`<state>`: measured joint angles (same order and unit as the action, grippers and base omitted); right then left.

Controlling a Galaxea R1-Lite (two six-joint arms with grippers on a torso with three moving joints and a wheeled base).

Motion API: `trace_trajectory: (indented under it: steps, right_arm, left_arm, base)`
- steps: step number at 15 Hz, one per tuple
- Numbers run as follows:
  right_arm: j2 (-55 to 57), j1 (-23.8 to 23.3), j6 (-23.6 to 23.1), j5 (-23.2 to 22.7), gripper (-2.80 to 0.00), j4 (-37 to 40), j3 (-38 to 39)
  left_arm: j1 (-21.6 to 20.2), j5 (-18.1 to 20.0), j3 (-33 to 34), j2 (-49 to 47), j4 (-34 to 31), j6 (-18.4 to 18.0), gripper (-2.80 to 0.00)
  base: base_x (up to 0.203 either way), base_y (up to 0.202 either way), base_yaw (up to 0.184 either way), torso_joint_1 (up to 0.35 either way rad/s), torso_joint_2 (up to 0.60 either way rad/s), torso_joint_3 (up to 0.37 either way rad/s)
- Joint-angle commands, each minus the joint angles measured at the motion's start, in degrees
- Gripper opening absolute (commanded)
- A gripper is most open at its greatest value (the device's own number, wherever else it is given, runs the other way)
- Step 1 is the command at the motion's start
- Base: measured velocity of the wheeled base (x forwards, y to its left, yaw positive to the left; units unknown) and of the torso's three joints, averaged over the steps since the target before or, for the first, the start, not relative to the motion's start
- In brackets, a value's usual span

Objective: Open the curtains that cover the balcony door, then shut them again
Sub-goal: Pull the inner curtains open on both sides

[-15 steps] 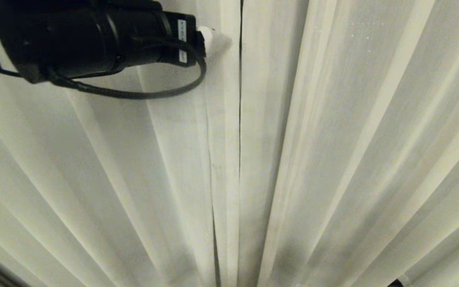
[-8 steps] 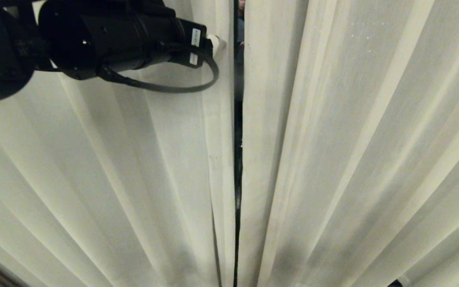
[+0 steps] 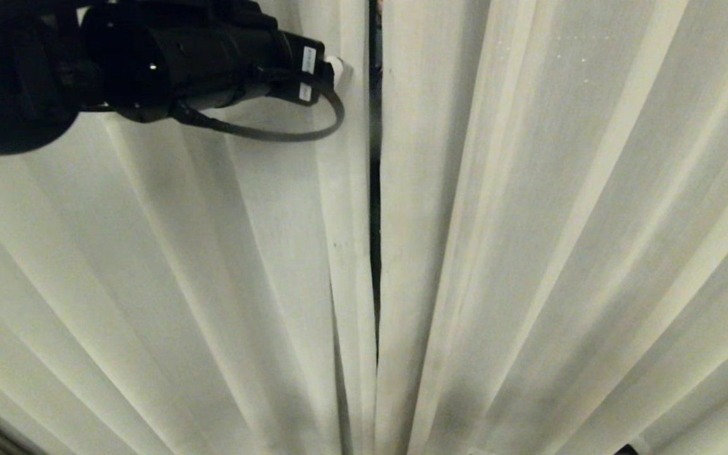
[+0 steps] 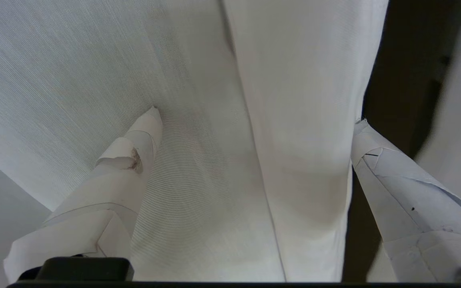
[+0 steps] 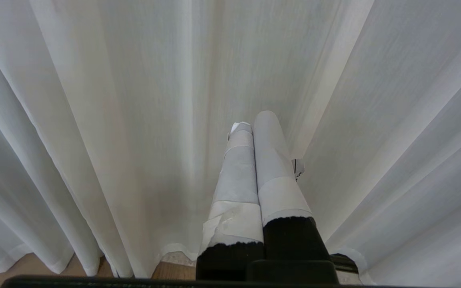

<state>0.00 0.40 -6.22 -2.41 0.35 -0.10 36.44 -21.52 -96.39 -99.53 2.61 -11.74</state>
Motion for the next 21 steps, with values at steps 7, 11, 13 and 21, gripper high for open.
trace_trajectory:
  steps: [7,11,13,21]
  right_arm:
    - [0.09,0.04,-0.02,-0.05,-2.8,0.0,0.01]
    - [0.09,0.0,-0.03,-0.05,-2.8,0.0,0.01]
    - [0.09,0.02,-0.02,-0.05,-2.8,0.0,0.01]
    - [0.09,0.04,-0.02,-0.05,-2.8,0.0,0.01]
  left_arm:
    - [-1.37,-0.05,-2.72,-3.72,0.06,-0.13,-2.8]
    - [-1.72,-0.33,-4.16,-4.79,-0.04,-0.16,-2.8]
    - [-2.09,-0.94,-4.07,-4.79,-0.05,-1.14,-2.8]
    - [-5.8,-2.41,-3.3,-2.38,0.27,-5.45,-2.8]
  base:
    - [0.0,0.0,0.0,0.0,0.0,0.0]
    - [0.0,0.0,0.0,0.0,0.0,0.0]
    - [0.0,0.0,0.0,0.0,0.0,0.0]
    - [0.0,0.0,0.0,0.0,0.0,0.0]
